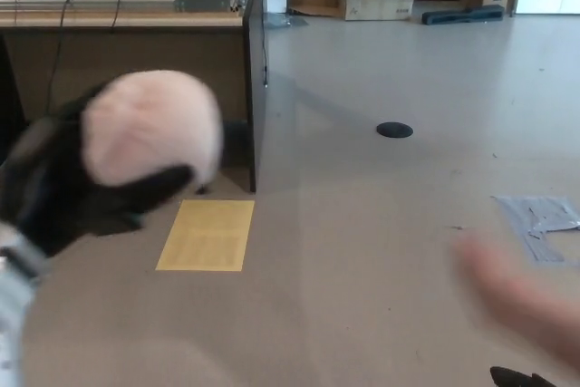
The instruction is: The robot extends its left hand to pick up an emotional support dumpling from the palm of a person and brings its hand down by its side. Then it extends its arm again to hand the dumpling back to the person.
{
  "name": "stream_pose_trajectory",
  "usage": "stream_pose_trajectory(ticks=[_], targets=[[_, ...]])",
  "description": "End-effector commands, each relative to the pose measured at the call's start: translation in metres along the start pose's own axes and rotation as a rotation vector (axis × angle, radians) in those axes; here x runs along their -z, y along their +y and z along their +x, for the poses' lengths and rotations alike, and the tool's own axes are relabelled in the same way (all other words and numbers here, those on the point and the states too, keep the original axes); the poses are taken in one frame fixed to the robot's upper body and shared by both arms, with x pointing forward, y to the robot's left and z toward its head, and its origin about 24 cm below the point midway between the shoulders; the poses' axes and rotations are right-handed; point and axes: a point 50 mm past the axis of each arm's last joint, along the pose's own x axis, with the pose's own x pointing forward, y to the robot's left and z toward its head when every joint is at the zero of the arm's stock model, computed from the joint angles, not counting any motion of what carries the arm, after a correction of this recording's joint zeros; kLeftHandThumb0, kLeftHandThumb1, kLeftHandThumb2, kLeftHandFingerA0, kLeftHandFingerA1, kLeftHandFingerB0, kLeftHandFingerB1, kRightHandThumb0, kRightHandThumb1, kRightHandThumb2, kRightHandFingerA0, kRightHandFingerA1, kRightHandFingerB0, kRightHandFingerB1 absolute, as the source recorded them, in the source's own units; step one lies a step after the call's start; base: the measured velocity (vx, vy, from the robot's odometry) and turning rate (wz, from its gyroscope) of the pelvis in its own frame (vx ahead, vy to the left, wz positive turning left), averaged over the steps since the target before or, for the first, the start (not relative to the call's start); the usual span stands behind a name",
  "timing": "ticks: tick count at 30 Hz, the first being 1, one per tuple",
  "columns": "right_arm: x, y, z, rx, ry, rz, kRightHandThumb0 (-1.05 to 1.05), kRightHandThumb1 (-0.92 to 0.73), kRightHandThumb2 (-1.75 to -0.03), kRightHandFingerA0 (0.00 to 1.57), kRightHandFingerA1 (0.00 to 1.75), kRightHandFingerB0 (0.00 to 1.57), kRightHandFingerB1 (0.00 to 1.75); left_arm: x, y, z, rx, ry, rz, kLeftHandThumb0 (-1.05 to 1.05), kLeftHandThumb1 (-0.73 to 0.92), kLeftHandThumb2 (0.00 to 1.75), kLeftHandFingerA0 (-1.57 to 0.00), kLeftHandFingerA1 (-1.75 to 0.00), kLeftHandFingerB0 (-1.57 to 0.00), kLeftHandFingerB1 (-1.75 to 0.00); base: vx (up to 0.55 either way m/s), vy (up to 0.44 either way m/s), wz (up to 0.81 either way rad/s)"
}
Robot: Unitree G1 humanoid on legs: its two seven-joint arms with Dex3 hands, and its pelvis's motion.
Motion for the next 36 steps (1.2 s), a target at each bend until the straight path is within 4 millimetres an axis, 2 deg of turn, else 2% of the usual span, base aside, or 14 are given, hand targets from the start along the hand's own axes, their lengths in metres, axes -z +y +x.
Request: stream_pose_trajectory(ticks=[1, 5, 8, 12, 16, 17, 19, 21, 22, 25, 28, 31, 33, 36], targets=[[0.015, -0.015, -0.014, 0.064, 0.055, 0.066, -0.55, -0.59, -0.59, 0.65, 0.45, 0.26, 0.30, 0.036, 0.083, -0.101, -0.355, 0.111, -0.687, -0.19, 0.77, 0.63, -0.77, -1.19, -0.64, -0.78, 0.00, 0.000, 0.00], [0.015, -0.014, -0.013, 0.072, 0.052, 0.078, -0.55, -0.60, -0.59, 0.64, 0.44, 0.25, 0.29, 0.055, 0.103, -0.141, -0.511, 0.149, -0.742, -0.19, 0.76, 0.63, -0.76, -1.24, -0.65, -0.74, 0.00, 0.000, 0.00], [0.015, -0.013, -0.014, 0.072, 0.052, 0.079, -0.55, -0.60, -0.59, 0.64, 0.44, 0.25, 0.29, 0.055, 0.104, -0.142, -0.515, 0.153, -0.752, -0.19, 0.76, 0.63, -0.76, -1.24, -0.65, -0.74, 0.00, 0.000, 0.00], [0.024, -0.009, -0.022, 0.066, 0.069, 0.107, -0.53, -0.59, -0.58, 0.62, 0.44, 0.24, 0.28, 0.087, 0.118, -0.192, -0.627, 0.245, -0.689, -0.17, 0.76, 0.63, -0.74, -1.19, -0.63, -0.75, 0.00, 0.000, 0.00], [0.025, -0.006, -0.022, 0.056, 0.072, 0.105, -0.57, -0.59, -0.58, 0.50, 0.42, 0.24, 0.29, 0.097, 0.122, -0.207, -0.688, 0.301, -0.684, -0.19, 0.80, 0.64, -0.70, -1.28, -0.56, -0.73, 0.00, 0.000, 0.00], [0.026, -0.006, -0.022, 0.057, 0.077, 0.106, -0.57, -0.59, -0.58, 0.50, 0.42, 0.24, 0.29, 0.099, 0.123, -0.209, -0.706, 0.311, -0.686, -0.19, 0.80, 0.64, -0.70, -1.28, -0.56, -0.73, 0.00, 0.000, 0.00], [0.025, -0.006, -0.022, 0.065, 0.075, 0.106, -0.56, -0.59, -0.58, 0.48, 0.42, 0.23, 0.29, 0.106, 0.124, -0.212, -0.744, 0.332, -0.683, -0.20, 0.82, 0.69, -0.60, -1.37, -0.19, -0.34, 0.00, 0.000, 0.00], [0.026, -0.007, -0.023, 0.068, 0.078, 0.106, -0.57, -0.59, -0.58, 0.48, 0.42, 0.24, 0.29, 0.108, 0.124, -0.212, -0.743, 0.347, -0.677, -0.13, 0.84, 0.65, -0.59, -1.37, -0.29, -0.38, 0.00, 0.000, 0.00], [0.026, -0.007, -0.023, 0.068, 0.079, 0.109, -0.56, -0.59, -0.58, 0.47, 0.41, 0.23, 0.29, 0.109, 0.124, -0.213, -0.731, 0.354, -0.665, -0.13, 0.81, 0.65, -0.64, -1.33, -0.49, -0.62, 0.00, 0.000, 0.00], [0.027, -0.006, -0.024, 0.060, 0.079, 0.104, -0.59, -0.59, -0.58, 0.47, 0.41, 0.22, 0.28, 0.112, 0.124, -0.215, -0.718, 0.379, -0.638, -0.12, 0.75, 0.63, -0.74, -1.21, -0.56, -0.63, 0.00, 0.000, 0.00], [0.028, -0.005, -0.024, 0.051, 0.091, 0.117, -0.55, -0.59, -0.58, 0.46, 0.41, 0.23, 0.28, 0.114, 0.124, -0.219, -0.731, 0.414, -0.581, -0.14, 0.82, 0.64, -0.72, -1.21, -0.44, -0.50, 0.00, 0.000, 0.00], [0.028, -0.004, -0.023, 0.052, 0.088, 0.118, -0.55, -0.59, -0.58, 0.48, 0.42, 0.24, 0.29, 0.114, 0.124, -0.219, -0.736, 0.419, -0.567, -0.14, 0.84, 0.65, -0.70, -1.26, -0.50, -0.61, 0.00, 0.000, 0.00], [0.027, -0.003, -0.022, 0.054, 0.087, 0.102, -0.57, -0.58, -0.58, 0.49, 0.42, 0.25, 0.29, 0.113, 0.125, -0.220, -0.743, 0.424, -0.570, -0.14, 0.85, 0.65, -0.70, -1.25, -0.42, -0.48, 0.00, 0.000, 0.00], [0.027, -0.003, -0.021, 0.056, 0.088, 0.115, -0.56, -0.58, -0.58, 0.48, 0.42, 0.25, 0.29, 0.113, 0.125, -0.220, -0.745, 0.426, -0.572, -0.13, 0.84, 0.65, -0.70, -1.26, -0.43, -0.52, 0.00, 0.000, 0.00]])
